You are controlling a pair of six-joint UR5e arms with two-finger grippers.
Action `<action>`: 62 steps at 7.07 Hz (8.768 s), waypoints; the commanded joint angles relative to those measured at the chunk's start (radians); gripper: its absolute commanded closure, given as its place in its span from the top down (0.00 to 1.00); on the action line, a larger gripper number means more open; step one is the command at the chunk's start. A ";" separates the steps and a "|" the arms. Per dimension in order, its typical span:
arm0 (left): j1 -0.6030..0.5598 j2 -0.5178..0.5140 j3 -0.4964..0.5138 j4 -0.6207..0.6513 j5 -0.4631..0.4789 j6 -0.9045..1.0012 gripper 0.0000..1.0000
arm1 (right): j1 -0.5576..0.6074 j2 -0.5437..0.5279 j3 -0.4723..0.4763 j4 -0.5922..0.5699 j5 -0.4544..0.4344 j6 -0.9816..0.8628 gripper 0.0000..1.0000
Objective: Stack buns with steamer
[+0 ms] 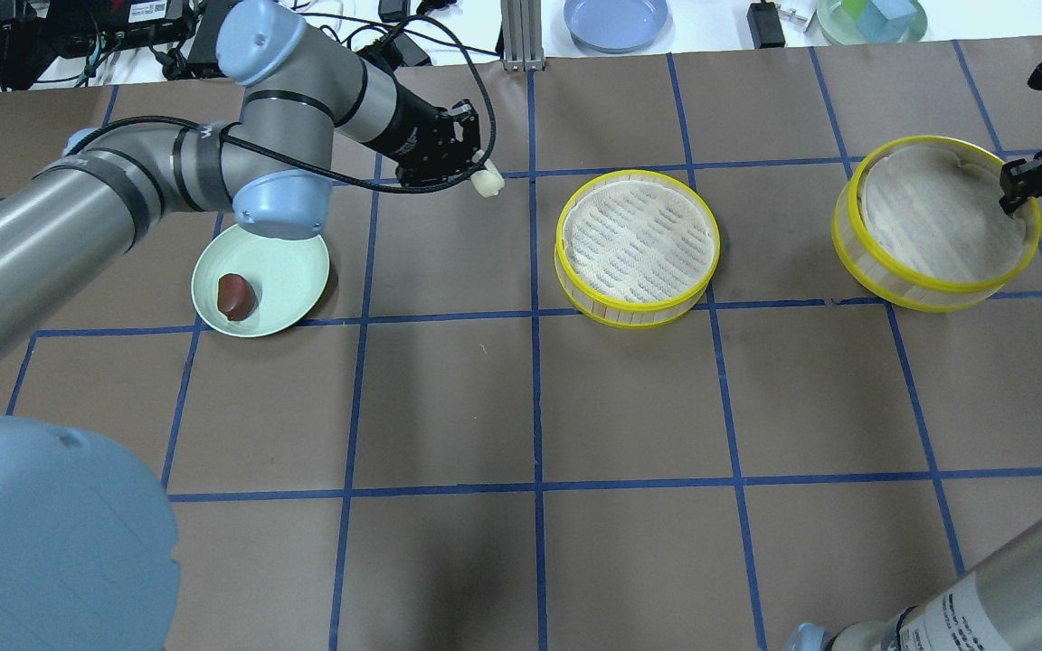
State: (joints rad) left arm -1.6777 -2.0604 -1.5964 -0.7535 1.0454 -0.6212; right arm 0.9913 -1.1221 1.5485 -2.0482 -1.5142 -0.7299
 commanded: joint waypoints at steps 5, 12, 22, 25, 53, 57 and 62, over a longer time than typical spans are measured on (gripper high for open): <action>-0.171 -0.113 -0.002 0.092 -0.018 -0.135 0.29 | 0.066 -0.076 0.013 0.079 -0.011 0.132 0.00; -0.174 -0.098 0.003 0.089 -0.021 -0.209 0.97 | 0.184 -0.159 0.047 0.108 -0.027 0.283 0.00; 0.341 0.134 0.037 -0.440 0.444 0.731 1.00 | 0.520 -0.084 0.070 -0.018 -0.020 0.707 0.00; 0.411 0.056 -0.080 -0.362 0.456 0.828 1.00 | 0.555 -0.042 0.070 -0.069 -0.008 0.782 0.00; -0.134 -0.036 0.007 0.045 -0.102 -0.334 0.47 | 0.601 -0.472 -0.081 0.542 -0.060 0.731 1.00; -0.136 -0.032 0.016 0.042 -0.100 -0.347 1.00 | 0.599 -0.469 -0.076 0.533 -0.055 0.736 1.00; -0.026 0.075 0.094 -0.254 0.054 0.027 0.99 | 0.599 -0.469 -0.076 0.530 -0.057 0.736 1.00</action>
State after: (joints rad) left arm -1.7633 -2.0245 -1.5367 -0.8536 1.0384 -0.7841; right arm 1.5907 -1.5907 1.4726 -1.5180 -1.5694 0.0073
